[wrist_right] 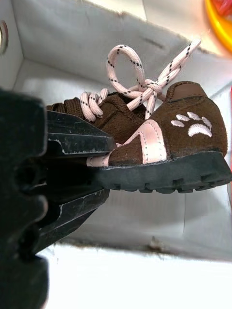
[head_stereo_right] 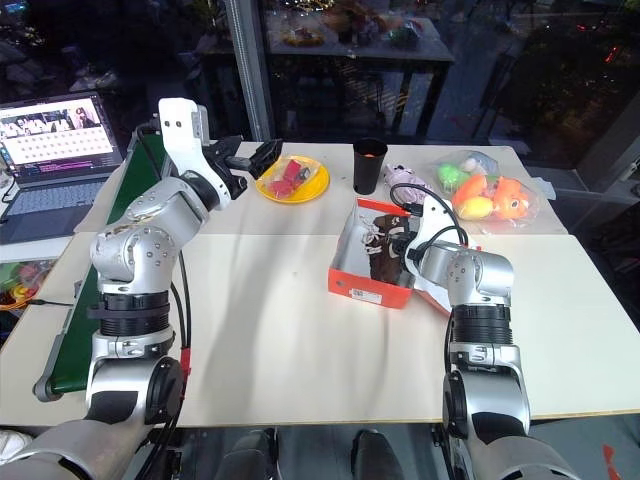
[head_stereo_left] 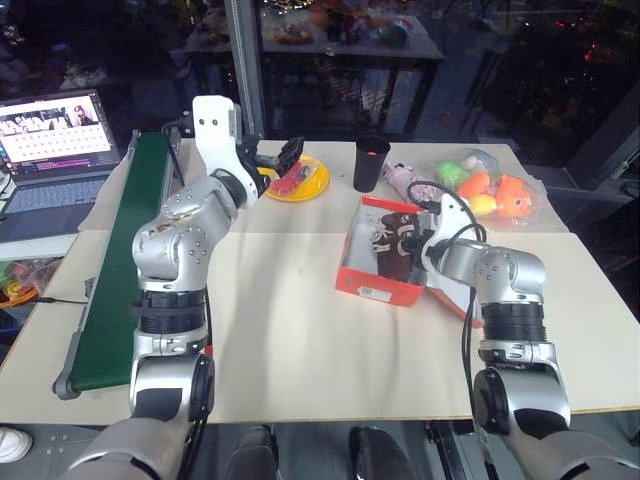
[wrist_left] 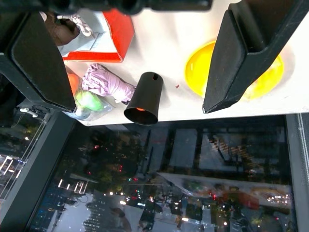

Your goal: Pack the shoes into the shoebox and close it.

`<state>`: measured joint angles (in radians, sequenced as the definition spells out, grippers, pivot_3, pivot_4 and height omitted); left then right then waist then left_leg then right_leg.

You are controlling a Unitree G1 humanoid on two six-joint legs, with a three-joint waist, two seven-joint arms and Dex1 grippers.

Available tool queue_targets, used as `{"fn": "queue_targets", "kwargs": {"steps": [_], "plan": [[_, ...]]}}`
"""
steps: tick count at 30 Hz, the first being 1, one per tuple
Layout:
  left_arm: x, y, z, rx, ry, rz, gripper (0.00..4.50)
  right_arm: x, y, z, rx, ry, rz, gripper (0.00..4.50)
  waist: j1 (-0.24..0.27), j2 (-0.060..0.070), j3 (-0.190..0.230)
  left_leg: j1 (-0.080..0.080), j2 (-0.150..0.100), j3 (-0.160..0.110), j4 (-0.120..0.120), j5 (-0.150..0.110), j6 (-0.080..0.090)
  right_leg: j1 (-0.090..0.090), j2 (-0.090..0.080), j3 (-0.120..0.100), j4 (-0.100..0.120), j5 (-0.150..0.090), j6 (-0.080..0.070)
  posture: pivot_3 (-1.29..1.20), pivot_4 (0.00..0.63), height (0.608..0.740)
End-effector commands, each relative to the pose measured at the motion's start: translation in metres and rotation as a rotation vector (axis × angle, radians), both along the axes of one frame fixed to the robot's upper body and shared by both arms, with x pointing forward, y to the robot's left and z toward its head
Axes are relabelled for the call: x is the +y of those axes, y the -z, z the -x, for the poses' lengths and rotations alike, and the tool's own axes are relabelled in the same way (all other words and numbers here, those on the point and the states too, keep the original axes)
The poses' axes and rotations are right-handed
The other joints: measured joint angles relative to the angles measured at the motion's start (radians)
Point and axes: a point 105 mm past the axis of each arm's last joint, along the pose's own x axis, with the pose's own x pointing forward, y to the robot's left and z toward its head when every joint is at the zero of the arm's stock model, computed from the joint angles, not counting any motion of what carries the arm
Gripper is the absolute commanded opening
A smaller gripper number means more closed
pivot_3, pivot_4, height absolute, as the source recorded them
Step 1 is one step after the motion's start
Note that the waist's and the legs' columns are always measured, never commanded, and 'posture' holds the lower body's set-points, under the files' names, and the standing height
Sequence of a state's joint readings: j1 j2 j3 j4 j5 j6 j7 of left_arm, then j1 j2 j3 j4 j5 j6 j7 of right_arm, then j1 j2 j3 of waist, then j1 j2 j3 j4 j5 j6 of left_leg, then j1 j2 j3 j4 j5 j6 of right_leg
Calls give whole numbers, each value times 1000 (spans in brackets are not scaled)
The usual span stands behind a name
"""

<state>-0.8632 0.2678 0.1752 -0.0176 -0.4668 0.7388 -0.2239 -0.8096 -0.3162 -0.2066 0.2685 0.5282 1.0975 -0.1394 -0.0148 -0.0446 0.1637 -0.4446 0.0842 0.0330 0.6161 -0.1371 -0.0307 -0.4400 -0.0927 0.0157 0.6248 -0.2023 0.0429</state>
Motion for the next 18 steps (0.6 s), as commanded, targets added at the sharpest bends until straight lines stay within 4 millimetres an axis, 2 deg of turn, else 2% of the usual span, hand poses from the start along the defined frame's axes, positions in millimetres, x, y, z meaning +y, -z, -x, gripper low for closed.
{"fn": "queue_targets", "kwargs": {"steps": [1, 2, 4, 10, 13, 14, 18], "plan": [[3, -15, 8, -63, -18, 9, 4500, -19, -13, 5, -8, 56, 41, 326, 1, 0, 0, 0, 0, 0, 0, 0, 0, 0, 0, 0, 0, 0, 0, 0, 150, 736], [4, -14, 8, -62, -25, 14, 4500, -22, -12, 6, -2, 64, 59, 326, 2, 0, 0, 0, 0, 0, 0, 0, 0, 0, 0, 0, 0, 0, 0, 0, 150, 736], [5, -12, 8, -59, -34, 22, 4500, -25, -8, 9, 23, 72, 74, 1320, 3, 0, 0, 0, 0, 0, 0, 0, 0, 0, 0, 0, 0, 0, 0, 0, 150, 736], [10, -9, 8, -53, -56, 25, 4500, -24, -18, 7, -14, 67, 145, 3165, 2, 0, 0, 0, 0, 0, 0, 0, 0, 0, 0, 0, 0, 0, 0, 0, 150, 736], [15, -8, 8, -46, -81, 15, 4500, -24, -27, 6, -49, 69, 163, 4296, 2, 0, 0, 0, 0, 0, 0, 0, 0, 0, 0, 0, 0, 0, 0, 0, 150, 736], [19, -6, 7, -41, -100, 8, 4500, -22, -33, 5, -75, 63, 170, 4477, 1, 0, 0, 0, 0, 0, 0, 0, 0, 0, 0, 0, 0, 0, 0, 0, 150, 736], [36, -1, 5, -26, -184, -46, 4500, -14, -61, 4, -172, 33, 206, 4477, -2, 0, 0, 0, 0, 0, 0, 0, 0, 0, 0, 0, 0, 0, 0, 0, 150, 736]]}}
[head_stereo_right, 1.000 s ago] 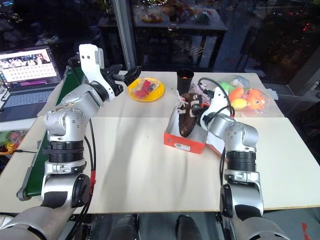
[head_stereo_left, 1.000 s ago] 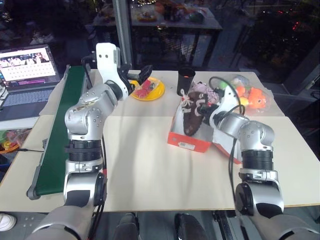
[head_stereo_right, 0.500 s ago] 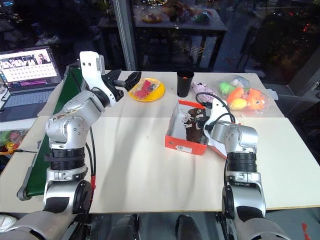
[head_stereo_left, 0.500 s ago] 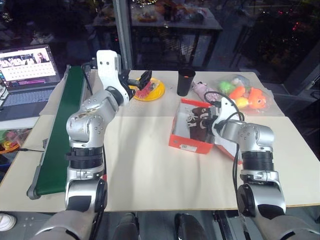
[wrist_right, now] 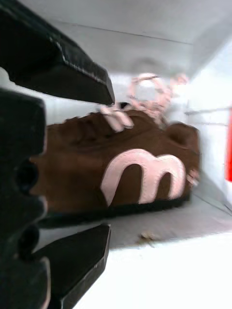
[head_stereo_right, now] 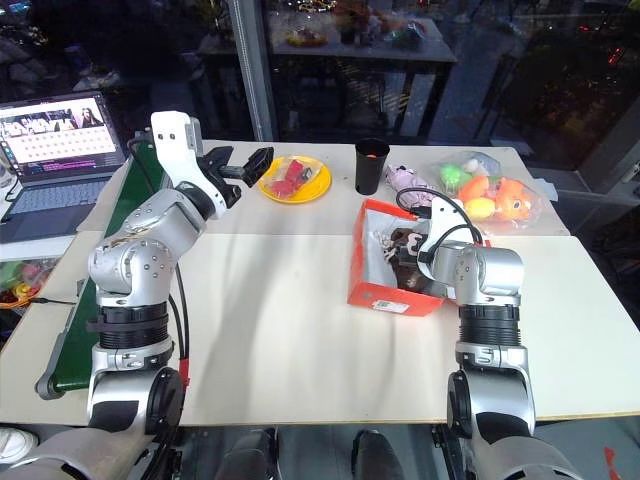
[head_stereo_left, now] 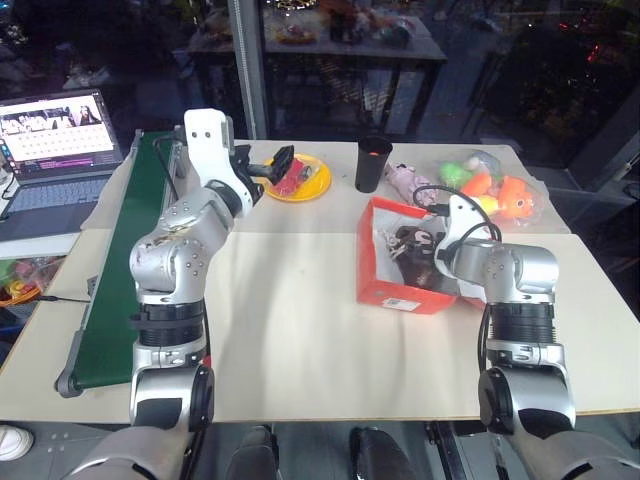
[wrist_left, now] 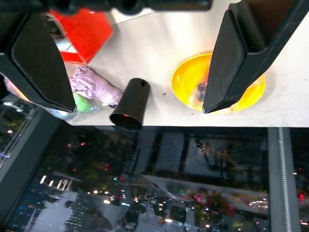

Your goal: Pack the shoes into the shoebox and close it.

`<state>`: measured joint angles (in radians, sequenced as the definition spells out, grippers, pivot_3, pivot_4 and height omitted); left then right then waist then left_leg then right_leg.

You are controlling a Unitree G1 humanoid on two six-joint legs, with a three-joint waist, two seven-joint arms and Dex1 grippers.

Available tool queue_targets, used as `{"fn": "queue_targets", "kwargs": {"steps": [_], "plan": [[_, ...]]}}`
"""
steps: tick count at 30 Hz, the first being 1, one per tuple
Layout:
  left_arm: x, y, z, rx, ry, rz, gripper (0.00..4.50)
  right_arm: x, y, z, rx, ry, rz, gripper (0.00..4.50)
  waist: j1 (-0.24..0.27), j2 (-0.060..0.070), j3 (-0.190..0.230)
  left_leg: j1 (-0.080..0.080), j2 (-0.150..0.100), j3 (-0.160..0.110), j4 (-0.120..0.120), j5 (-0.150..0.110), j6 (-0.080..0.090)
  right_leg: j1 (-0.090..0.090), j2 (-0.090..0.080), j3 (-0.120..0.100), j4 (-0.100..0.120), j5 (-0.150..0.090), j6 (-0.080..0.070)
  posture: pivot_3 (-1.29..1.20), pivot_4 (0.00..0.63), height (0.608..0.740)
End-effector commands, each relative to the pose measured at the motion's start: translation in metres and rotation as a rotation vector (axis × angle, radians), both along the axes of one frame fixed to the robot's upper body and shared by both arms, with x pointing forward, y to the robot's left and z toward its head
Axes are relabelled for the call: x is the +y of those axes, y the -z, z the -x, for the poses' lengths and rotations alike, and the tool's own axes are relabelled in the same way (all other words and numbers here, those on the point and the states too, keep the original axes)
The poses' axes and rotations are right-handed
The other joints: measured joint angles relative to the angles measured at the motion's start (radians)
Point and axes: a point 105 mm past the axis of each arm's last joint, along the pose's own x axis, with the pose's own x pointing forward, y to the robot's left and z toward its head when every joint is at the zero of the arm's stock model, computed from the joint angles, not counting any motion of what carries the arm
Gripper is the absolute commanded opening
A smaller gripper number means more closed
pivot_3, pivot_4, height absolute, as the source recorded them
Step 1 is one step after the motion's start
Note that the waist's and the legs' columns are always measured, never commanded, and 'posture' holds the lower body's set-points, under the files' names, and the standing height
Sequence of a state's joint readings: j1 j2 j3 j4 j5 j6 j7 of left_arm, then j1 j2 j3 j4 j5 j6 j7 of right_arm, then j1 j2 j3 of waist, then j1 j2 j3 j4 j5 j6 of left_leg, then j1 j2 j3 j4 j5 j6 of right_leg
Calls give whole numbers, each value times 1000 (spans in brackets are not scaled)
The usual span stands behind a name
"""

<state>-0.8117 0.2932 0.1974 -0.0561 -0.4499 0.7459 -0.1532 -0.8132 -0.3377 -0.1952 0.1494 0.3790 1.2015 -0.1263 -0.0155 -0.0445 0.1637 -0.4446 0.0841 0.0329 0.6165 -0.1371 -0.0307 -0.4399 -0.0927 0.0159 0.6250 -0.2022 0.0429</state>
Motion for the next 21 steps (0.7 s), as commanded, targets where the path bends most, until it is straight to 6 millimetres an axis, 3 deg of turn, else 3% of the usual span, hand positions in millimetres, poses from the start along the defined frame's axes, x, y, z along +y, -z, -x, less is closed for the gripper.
{"fn": "queue_targets", "kwargs": {"steps": [1, 7, 10, 14, 19, 21], "plan": [[15, -10, 4, -43, -75, -53, 4500, 5, -50, -3, -172, -31, 51, 4477, -3, 0, 0, 0, 0, 0, 0, 0, 0, 0, 0, 0, 0, 0, 0, 0, 150, 736], [44, -5, 5, -37, -205, -131, 4500, 49, -99, 3, -395, -281, -102, 4477, -4, 0, 0, 0, 0, 0, 0, 0, 0, 0, 0, 0, 1, 0, 0, 0, 150, 736], [77, 17, 10, 32, -344, -161, 4500, 89, -112, 30, -478, -587, -283, 4477, -6, 0, 0, 0, 0, 0, 0, 0, 0, 0, 0, 0, 1, 0, 0, 0, 150, 736], [112, 39, 23, 72, -462, -182, 4500, 108, -96, 55, -484, -791, -252, 4477, -3, 0, 0, 0, 1, 0, -1, 0, 0, 0, 0, 0, 0, 0, 0, 0, 150, 736], [128, 67, 35, 101, -483, -218, 4500, 115, -63, 61, -498, -904, -93, 4477, 5, 0, 0, 0, 0, 0, 0, 0, 0, 1, 0, -1, 0, 0, 0, 0, 150, 736], [131, 76, 41, 99, -465, -217, 4500, 120, -59, 62, -543, -936, -51, 4477, 3, 0, 0, 1, 0, 0, 1, 0, -1, 1, 0, 0, 0, -1, 0, 0, 150, 736]]}}
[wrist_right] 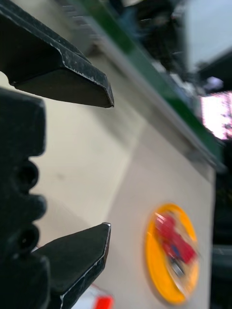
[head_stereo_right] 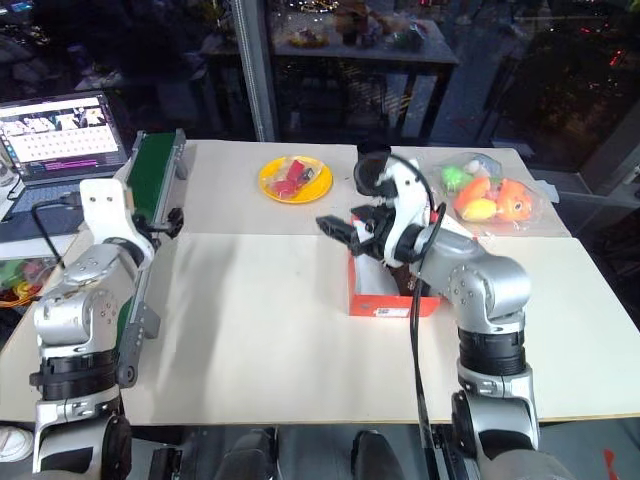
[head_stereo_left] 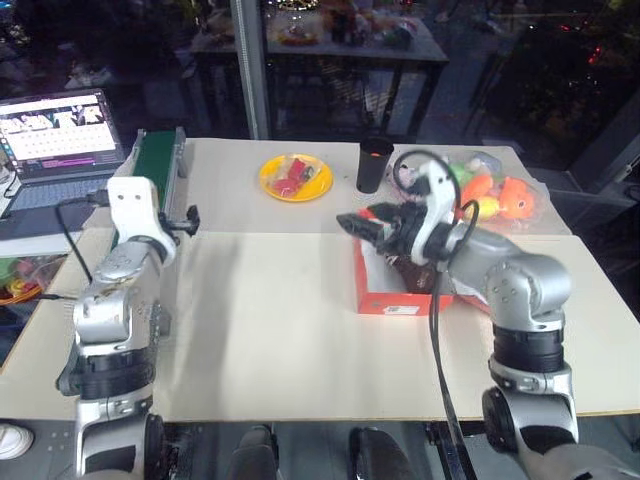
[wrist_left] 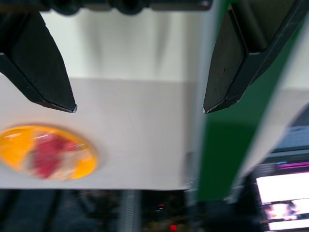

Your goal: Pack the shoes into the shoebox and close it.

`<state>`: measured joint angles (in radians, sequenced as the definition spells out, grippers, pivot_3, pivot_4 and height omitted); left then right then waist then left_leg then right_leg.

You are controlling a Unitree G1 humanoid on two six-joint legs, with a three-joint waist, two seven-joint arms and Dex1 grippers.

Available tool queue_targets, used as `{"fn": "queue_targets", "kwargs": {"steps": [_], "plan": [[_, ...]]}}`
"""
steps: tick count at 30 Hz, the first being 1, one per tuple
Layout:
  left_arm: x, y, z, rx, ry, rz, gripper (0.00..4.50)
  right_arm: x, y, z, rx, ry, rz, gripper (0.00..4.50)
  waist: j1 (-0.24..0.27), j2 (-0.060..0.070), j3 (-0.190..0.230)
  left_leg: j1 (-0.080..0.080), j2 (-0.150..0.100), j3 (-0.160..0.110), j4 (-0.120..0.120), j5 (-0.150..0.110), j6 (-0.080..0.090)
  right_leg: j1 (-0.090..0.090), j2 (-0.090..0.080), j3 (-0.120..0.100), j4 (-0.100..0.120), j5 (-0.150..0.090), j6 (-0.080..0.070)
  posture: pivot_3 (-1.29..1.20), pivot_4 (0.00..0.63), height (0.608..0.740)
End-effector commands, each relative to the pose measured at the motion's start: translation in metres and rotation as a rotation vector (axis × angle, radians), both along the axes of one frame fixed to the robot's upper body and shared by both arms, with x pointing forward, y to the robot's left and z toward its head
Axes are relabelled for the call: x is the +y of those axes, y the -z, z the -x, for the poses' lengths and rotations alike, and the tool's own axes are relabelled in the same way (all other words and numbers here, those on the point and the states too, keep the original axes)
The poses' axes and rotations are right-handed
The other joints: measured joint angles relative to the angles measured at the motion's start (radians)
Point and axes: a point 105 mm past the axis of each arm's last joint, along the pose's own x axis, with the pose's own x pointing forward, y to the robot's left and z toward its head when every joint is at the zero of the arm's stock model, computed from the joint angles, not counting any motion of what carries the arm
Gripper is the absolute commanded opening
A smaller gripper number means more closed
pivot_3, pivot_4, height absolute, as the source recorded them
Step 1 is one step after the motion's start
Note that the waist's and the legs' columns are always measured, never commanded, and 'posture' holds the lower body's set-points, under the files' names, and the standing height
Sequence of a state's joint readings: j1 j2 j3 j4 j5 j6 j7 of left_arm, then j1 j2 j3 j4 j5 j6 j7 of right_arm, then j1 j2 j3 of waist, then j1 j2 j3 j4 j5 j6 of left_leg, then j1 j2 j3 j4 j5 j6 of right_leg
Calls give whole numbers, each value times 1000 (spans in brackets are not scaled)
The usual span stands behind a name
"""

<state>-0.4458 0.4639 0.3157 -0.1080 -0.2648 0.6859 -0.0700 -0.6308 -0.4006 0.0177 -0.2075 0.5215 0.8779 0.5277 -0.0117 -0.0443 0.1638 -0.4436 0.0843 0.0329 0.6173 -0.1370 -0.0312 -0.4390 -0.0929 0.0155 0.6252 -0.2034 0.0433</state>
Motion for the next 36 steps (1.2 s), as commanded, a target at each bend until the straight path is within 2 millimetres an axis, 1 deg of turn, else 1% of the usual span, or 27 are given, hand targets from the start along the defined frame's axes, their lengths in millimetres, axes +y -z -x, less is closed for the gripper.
{"fn": "queue_targets", "kwargs": {"steps": [1, 3, 6, 12, 15, 19, 22, 30, 33, 36], "plan": [[0, -6, 9, -74, 39, -29, 4500, 10, -13, 6, -191, -57, 29, 4477, -1, 0, 0, 0, 0, 0, 0, 0, 0, 0, 0, 0, 0, -1, 1, 0, 150, 736], [2, -2, 14, -87, 43, -17, 4500, 10, -13, 3, -240, -35, 28, 4477, -2, 0, 0, 0, 0, 0, 0, 0, 0, -1, 0, 0, 1, -1, 1, 0, 150, 736], [7, 2, 24, -125, 38, -2, 4500, 10, -2, 5, -262, -34, 60, 4477, -2, 0, 0, 1, 0, 0, 0, 0, 0, 0, 1, 0, 1, -1, 2, 0, 150, 736], [8, 17, 32, -112, -3, -63, 4500, 11, 9, 12, -167, -83, 7, 4477, 0, 0, 0, 1, 0, 0, 0, 0, 0, 0, 0, 0, 1, 1, -1, 0, 150, 736], [6, 24, 35, -113, -40, -67, 4500, 15, 13, 11, -165, -89, 13, 4477, 0, 0, 0, 2, 0, 0, 0, 0, 0, 1, 0, 0, 1, -1, -3, 0, 150, 736], [6, 32, 35, -96, -50, -53, 4500, 22, 14, 10, -165, -102, 17, 4477, 0, 0, 0, 2, 0, 0, 0, 0, 0, 1, 1, 0, 1, -2, -1, 0, 150, 736], [7, 36, 33, -80, -64, -51, 4500, 28, 11, 9, -166, -118, 0, 4477, 0, 0, 0, 2, 0, 0, 0, 0, 0, 1, 1, 0, 1, -1, -1, 0, 150, 736], [28, 20, 12, -83, -149, -57, 4500, 42, 6, 12, -184, -158, -5, 4477, 1, 0, 0, 2, 0, 0, 0, 0, 0, 1, 0, 0, 1, -1, 2, 0, 150, 736], [39, 16, 4, -64, -182, -77, 4500, 46, 3, 14, -196, -174, -10, 4477, 0, 0, 0, 2, 0, 0, 0, 0, 0, 1, 1, 0, 1, -1, 1, 0, 150, 736], [43, 13, -3, -67, -185, -76, 4500, 48, 2, 14, -208, -185, 0, 4477, 0, 0, 0, 2, 0, 0, 0, 0, 0, 1, 1, 0, 1, -1, 2, 0, 150, 736]]}}
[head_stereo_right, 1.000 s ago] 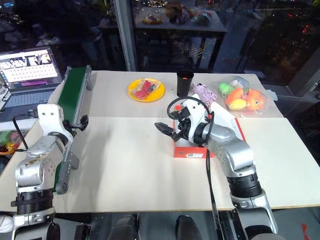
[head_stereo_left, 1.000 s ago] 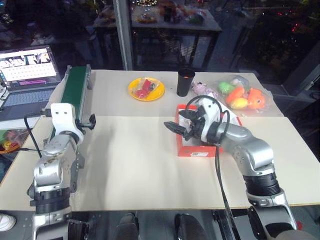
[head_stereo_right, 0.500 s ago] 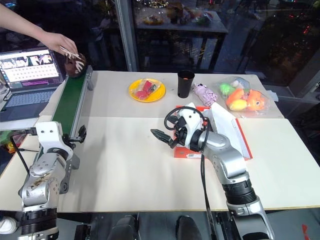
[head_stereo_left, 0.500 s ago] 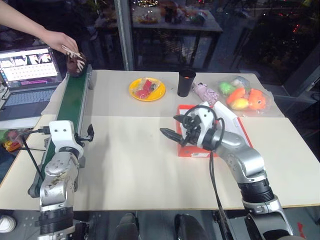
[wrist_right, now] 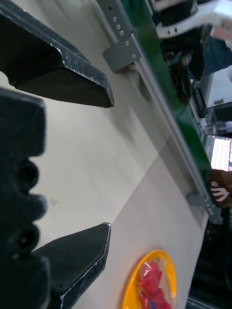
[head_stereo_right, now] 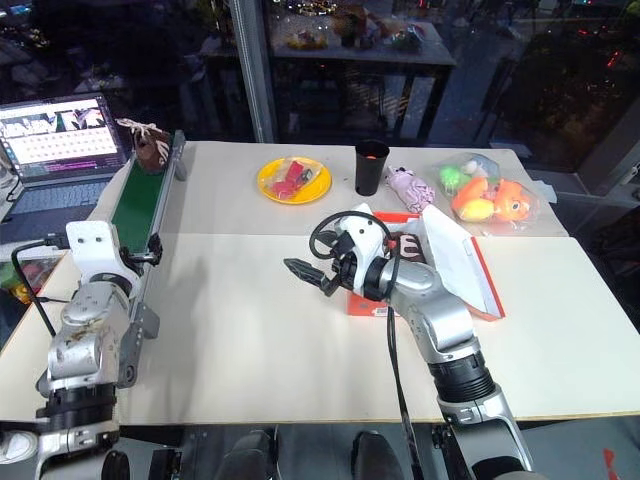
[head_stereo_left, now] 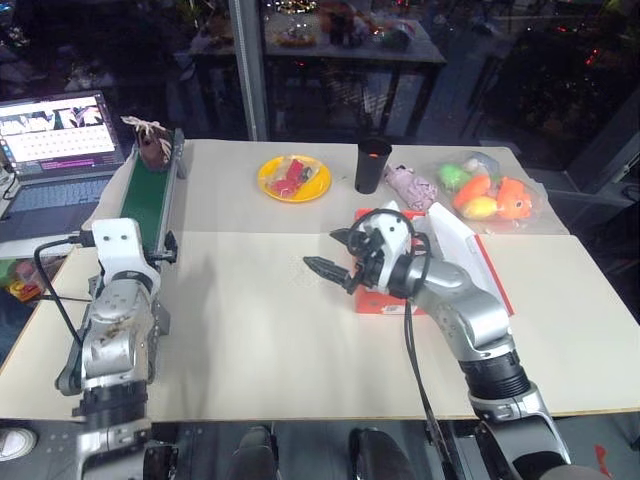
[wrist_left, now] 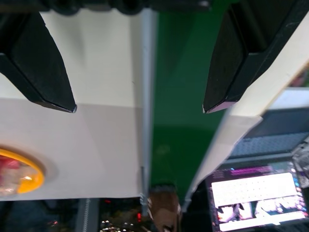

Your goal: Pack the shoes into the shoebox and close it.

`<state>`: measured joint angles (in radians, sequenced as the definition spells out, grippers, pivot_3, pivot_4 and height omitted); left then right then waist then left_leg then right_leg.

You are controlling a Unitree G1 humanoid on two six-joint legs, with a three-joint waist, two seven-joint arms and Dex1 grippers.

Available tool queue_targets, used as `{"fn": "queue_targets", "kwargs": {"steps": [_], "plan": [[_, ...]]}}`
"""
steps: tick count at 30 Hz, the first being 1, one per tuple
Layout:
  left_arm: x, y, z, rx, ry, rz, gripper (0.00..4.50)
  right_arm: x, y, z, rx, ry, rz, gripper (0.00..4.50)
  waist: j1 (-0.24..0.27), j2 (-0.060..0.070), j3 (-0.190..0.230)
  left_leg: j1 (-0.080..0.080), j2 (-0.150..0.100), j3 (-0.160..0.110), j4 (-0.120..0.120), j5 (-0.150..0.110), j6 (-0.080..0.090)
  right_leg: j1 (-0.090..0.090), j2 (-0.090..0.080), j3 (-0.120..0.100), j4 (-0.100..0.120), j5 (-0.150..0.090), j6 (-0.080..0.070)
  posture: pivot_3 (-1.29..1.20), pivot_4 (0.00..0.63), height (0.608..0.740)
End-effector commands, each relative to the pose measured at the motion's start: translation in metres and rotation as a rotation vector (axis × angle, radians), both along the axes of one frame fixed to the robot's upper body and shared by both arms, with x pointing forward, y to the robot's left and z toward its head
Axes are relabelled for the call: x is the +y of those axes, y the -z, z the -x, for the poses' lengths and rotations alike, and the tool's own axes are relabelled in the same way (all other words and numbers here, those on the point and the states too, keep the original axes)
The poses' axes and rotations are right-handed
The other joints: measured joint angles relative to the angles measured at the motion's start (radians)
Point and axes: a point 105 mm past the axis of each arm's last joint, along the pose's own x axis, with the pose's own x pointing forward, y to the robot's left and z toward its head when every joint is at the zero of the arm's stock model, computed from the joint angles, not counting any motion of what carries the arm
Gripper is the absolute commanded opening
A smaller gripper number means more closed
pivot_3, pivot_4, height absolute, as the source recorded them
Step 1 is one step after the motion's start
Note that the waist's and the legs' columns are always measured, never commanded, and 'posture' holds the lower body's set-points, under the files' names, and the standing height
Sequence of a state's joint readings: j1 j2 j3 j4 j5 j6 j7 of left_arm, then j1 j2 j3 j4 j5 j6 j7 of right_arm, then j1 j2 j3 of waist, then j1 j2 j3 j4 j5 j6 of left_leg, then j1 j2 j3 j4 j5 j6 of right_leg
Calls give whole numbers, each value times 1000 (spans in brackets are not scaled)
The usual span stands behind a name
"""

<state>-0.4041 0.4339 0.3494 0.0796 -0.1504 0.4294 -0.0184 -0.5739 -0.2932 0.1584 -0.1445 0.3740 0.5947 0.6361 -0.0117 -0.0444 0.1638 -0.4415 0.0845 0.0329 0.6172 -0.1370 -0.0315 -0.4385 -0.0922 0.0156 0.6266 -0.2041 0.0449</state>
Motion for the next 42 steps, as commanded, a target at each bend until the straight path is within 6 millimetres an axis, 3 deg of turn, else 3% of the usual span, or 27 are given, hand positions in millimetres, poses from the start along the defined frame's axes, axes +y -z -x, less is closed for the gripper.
{"fn": "queue_targets", "kwargs": {"steps": [1, 18, 27, 35, 38, 42], "plan": [[10, -14, -8, -29, -20, -24, 4500, 5, -16, 3, -82, -33, 1, 4477, 0, 0, 0, 0, 0, 0, 0, 0, 0, 0, 0, 0, 0, 0, 0, 0, 150, 736], [36, -8, -36, -12, -62, 33, 4500, 0, -21, 4, -112, -13, 29, 4477, 0, 0, 0, 0, 0, 0, 0, 0, 0, 0, 0, 0, 0, 0, 0, 0, 150, 736], [35, -7, -39, -12, -68, 40, 4500, -1, -23, 4, -120, -7, 35, 4477, 0, 0, 0, 0, 0, 0, 0, 0, 0, 0, 0, 0, 0, 0, 0, 0, 150, 736], [20, 13, -45, 36, 9, 161, 4500, -3, -26, 3, -128, -5, 50, 4477, 0, 0, 0, 0, 0, 0, 0, 0, 0, 0, 0, 0, 0, 0, 0, 0, 150, 736], [15, 10, -44, 12, 37, 178, 3879, -3, -27, 2, -132, -5, 52, 4500, 4, 0, 0, 0, 0, 0, 0, 0, -1, 0, 0, 0, 0, 0, 0, 0, 150, 736], [10, 1, -45, -29, 53, 197, 2538, -3, -29, 1, -138, -4, 57, 4500, 6, 0, 0, 0, 0, 0, 0, 0, -1, 0, 0, 0, 0, 0, 0, 0, 150, 736]]}}
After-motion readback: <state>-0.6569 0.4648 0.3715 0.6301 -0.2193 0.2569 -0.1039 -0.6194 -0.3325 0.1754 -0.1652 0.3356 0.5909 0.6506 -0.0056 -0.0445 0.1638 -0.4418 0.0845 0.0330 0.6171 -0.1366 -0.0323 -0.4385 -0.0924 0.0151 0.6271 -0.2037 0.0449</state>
